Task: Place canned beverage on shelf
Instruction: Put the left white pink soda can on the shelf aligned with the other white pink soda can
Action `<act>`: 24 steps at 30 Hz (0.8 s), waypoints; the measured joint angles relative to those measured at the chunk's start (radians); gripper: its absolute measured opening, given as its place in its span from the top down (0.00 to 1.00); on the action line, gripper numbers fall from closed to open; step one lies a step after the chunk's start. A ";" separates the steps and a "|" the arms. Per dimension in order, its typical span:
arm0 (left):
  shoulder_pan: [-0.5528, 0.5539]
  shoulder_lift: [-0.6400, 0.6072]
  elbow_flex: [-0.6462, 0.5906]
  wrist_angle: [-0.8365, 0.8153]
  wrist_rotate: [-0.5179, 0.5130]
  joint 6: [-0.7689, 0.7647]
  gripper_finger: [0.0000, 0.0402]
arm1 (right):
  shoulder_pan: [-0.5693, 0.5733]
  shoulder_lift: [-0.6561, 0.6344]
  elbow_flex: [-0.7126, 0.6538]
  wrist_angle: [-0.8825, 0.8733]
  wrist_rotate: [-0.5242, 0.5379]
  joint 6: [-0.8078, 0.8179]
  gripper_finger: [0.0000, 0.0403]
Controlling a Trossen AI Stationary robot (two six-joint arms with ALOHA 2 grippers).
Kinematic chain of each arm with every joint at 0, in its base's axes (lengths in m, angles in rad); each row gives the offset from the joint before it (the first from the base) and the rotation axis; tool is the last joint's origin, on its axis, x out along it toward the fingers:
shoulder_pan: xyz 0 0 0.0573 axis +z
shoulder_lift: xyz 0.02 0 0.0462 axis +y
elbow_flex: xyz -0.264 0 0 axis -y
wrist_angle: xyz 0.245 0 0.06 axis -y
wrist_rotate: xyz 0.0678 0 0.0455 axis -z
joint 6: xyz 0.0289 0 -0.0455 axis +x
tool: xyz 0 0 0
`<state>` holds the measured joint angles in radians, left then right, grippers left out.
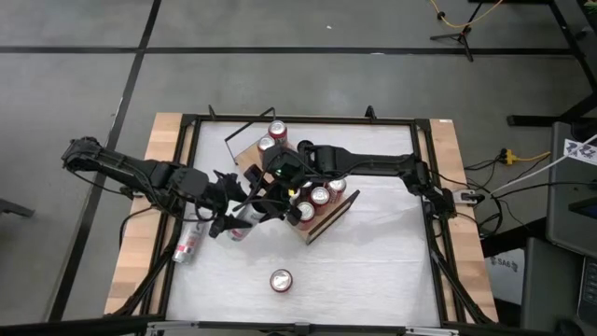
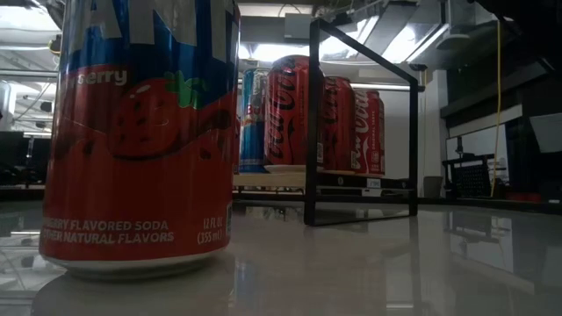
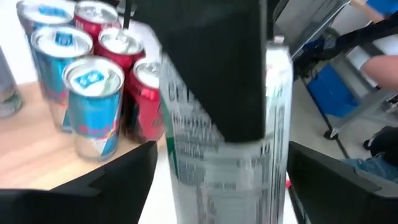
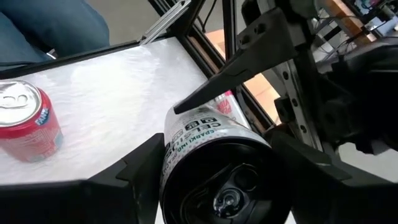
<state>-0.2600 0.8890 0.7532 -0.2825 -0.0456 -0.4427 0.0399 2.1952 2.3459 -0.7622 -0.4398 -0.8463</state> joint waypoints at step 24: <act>0.000 0.000 0.000 -0.381 -0.039 -0.080 0.13 | -0.002 0.000 0.000 -0.104 0.295 0.088 0.37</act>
<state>-0.2597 0.8894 0.7532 -0.6638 -0.0843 -0.5224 0.0383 2.1952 2.3459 -0.8665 -0.1452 -0.7579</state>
